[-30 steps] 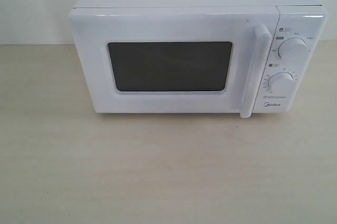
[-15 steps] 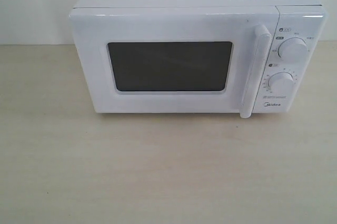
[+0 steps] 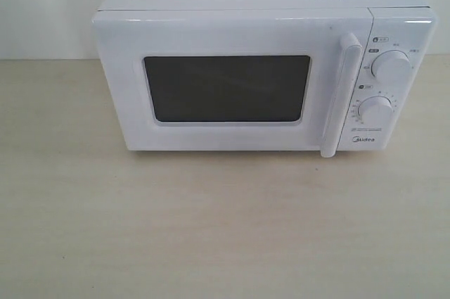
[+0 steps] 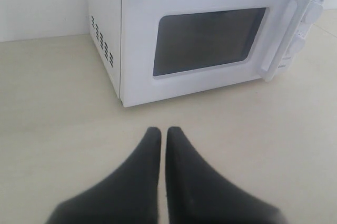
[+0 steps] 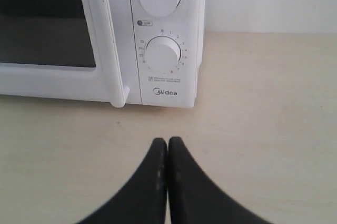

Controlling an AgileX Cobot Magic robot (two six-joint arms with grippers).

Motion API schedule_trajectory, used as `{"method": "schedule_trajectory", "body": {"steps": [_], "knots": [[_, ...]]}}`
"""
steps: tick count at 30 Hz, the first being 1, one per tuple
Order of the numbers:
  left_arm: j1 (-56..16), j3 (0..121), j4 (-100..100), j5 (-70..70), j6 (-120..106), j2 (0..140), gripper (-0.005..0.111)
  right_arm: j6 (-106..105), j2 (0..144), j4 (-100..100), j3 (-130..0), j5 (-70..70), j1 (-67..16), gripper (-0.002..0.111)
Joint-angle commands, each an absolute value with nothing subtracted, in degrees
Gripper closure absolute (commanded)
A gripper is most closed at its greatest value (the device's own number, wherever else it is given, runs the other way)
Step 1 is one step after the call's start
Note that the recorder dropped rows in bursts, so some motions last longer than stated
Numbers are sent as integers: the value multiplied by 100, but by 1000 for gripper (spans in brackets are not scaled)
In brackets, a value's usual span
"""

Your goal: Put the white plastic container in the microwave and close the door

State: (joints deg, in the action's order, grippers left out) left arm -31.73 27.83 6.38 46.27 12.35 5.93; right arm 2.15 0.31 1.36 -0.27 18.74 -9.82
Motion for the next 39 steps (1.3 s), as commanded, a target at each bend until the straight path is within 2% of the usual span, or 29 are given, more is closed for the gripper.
{"method": "schedule_trajectory", "body": {"steps": [1,7,17,39], "knots": [[-3190,2758,667,4609,1242,554,102,200,0,157,0,1868,-965,109],[-3190,2758,667,4609,1242,554,102,57,0,190,0,1882,-898,109],[-3190,2758,667,4609,1242,554,102,35,0,202,0,1882,287,109],[-3190,2758,667,4609,1242,554,102,-48,0,202,0,1930,285,109]]}}
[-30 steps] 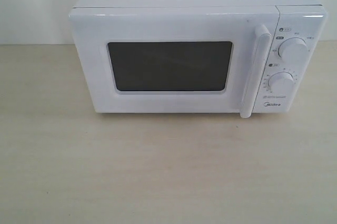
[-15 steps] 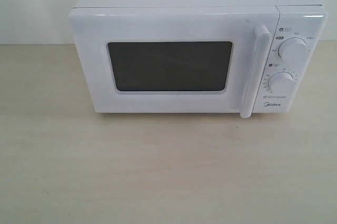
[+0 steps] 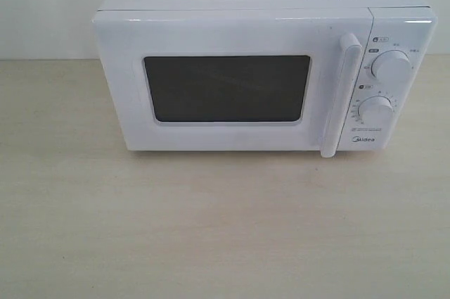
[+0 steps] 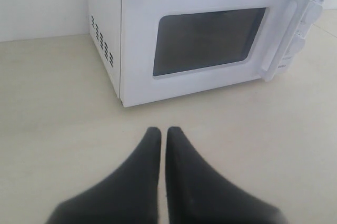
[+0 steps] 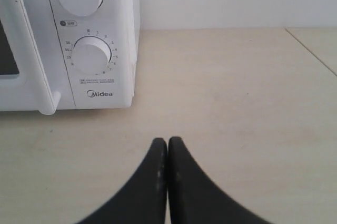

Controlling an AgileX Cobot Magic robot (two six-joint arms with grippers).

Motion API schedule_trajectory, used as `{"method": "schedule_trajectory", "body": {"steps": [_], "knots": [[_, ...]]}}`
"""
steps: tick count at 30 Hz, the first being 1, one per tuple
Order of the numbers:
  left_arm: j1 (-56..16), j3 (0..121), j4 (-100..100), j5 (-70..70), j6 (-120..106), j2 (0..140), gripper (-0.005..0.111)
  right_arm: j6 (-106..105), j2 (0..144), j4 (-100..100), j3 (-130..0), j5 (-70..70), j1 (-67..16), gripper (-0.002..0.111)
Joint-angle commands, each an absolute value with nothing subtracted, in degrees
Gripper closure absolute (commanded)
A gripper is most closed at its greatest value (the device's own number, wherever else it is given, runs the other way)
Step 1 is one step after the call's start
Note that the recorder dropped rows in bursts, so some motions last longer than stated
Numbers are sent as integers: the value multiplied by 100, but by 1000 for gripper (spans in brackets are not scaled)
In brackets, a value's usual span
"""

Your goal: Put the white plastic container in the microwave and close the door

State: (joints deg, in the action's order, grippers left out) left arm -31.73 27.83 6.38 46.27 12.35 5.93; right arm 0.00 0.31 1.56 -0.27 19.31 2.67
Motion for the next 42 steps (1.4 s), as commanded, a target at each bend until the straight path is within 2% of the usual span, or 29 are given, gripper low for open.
{"method": "schedule_trajectory", "body": {"steps": [1,26,31,36,42], "knots": [[-3190,2758,667,4609,1242,554,102,-48,0,202,0,1930,285,109],[-3048,2758,773,4529,1146,554,102,-45,0,202,0,1930,285,109],[-2225,2452,1010,2689,973,554,102,-45,0,202,0,1930,285,109],[-1493,1796,1010,1480,943,554,102,-33,0,202,0,1930,285,109],[-1316,770,1028,396,943,554,102,-46,0,202,0,1930,285,109]]}}
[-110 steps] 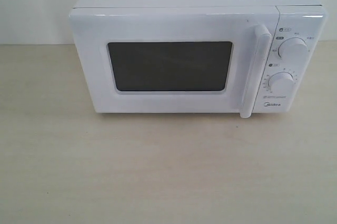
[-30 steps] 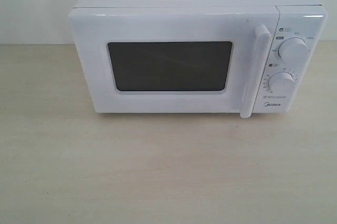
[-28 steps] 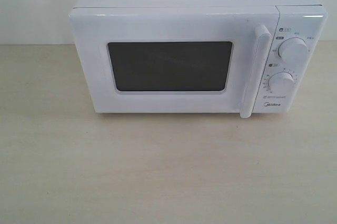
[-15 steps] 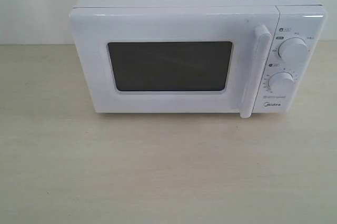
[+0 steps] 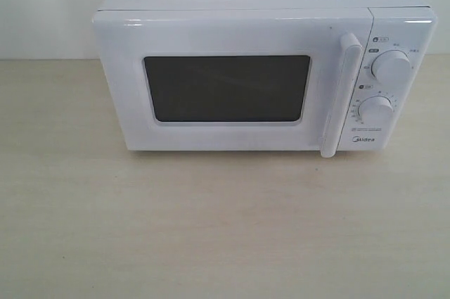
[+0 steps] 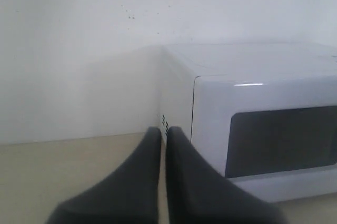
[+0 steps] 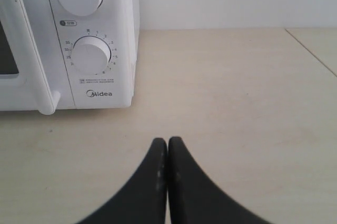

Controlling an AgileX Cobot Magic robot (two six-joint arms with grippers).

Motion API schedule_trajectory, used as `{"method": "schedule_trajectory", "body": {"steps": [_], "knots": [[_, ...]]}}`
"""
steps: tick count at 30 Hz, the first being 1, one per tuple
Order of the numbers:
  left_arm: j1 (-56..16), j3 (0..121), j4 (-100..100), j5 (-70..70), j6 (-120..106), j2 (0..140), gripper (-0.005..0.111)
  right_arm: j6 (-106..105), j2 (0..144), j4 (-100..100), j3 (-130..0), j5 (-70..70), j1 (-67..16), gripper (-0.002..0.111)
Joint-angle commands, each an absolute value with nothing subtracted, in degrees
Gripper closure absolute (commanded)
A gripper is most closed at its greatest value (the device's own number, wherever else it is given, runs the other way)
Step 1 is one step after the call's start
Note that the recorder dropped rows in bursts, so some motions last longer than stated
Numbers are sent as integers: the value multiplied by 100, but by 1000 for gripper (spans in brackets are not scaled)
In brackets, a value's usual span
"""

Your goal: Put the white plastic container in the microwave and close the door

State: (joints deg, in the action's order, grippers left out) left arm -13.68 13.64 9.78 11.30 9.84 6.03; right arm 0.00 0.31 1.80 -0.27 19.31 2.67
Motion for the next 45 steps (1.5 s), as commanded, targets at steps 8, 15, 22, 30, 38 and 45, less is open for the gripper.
{"method": "schedule_trajectory", "body": {"steps": [8,15,22,30,38,45], "knots": [[-1316,0,1002,-276,807,542,102,-35,0,202,0,1930,285,109],[-1307,0,990,306,934,157,102,-35,0,202,0,1909,285,109],[-1088,0,990,1556,1262,0,102,-35,0,202,0,1909,285,109],[-1088,0,990,1853,1251,0,102,-35,0,202,0,1909,285,109],[-1088,0,990,1840,1082,0,102,-35,0,202,0,1909,285,109],[-1088,0,866,1790,211,0,102,-35,0,202,0,1909,285,109]]}}
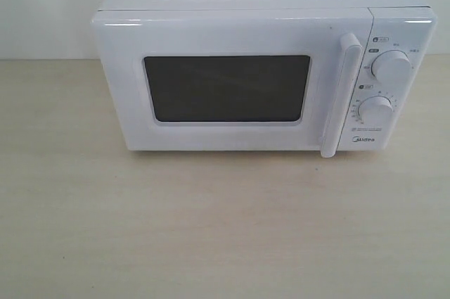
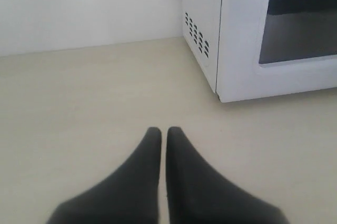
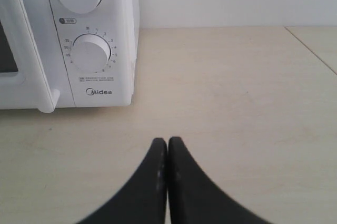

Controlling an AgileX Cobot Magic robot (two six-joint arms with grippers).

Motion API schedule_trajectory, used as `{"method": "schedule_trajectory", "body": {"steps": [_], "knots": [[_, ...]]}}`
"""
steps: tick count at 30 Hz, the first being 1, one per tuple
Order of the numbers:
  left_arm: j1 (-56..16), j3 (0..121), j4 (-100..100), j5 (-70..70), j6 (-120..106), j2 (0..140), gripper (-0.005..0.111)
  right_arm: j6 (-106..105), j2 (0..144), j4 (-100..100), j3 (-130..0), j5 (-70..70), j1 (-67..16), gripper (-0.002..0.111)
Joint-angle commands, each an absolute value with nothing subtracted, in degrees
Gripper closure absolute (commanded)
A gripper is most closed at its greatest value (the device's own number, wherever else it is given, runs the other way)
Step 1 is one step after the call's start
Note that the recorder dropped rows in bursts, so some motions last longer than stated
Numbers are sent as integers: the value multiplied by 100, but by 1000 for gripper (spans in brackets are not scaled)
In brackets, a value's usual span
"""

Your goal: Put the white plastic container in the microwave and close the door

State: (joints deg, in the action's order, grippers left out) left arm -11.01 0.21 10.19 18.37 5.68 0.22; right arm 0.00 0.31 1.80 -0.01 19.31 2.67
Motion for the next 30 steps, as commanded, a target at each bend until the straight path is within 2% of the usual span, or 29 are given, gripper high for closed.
{"method": "schedule_trajectory", "body": {"steps": [1,10,21,30], "knots": [[-1088,0,789,1786,199,0,102,-35,0,202,0,1909,285,109],[-1088,0,-87,1756,150,0,102,-49,0,202,0,1911,285,109],[-657,0,-138,1741,-180,0,102,-35,0,202,0,1911,285,109],[-632,0,-166,1741,-180,0,102,-35,0,202,0,1911,285,109]]}}
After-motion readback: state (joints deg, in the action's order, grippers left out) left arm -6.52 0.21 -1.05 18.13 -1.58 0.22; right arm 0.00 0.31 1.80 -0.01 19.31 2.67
